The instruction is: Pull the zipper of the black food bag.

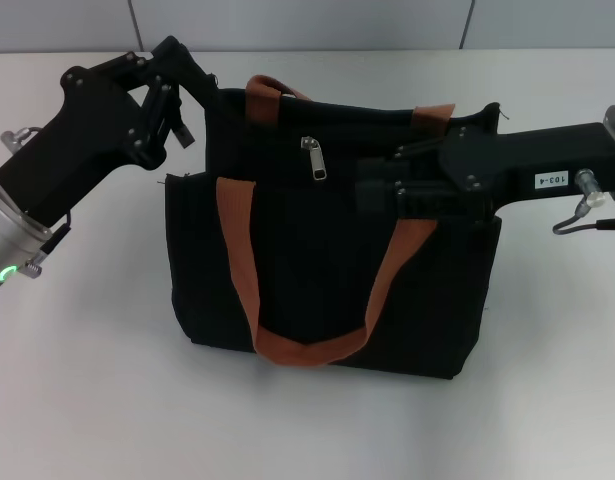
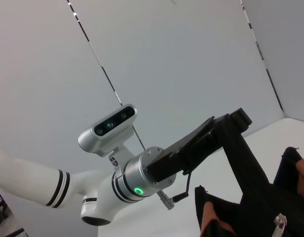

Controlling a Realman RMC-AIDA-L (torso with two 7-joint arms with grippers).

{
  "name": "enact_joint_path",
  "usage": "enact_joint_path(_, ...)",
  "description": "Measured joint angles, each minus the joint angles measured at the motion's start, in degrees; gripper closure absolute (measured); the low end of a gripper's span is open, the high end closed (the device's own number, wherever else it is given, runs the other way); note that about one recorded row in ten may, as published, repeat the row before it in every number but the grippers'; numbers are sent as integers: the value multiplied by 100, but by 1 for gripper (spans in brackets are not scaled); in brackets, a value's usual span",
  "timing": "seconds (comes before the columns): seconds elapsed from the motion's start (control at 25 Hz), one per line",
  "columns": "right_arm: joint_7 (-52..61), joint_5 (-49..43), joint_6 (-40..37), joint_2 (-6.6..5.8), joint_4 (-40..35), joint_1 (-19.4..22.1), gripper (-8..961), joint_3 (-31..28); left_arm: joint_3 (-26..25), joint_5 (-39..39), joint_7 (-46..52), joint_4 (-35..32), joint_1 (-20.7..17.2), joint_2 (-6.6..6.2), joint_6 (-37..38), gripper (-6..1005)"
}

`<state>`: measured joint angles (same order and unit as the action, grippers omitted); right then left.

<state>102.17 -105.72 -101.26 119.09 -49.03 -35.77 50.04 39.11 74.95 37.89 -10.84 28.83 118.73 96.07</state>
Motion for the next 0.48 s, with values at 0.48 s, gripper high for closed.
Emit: enact_joint_path(0.48,47,167,-32,-15,-45,-46,614,-12,556,85,31,-787,-426,-5,-365,840)
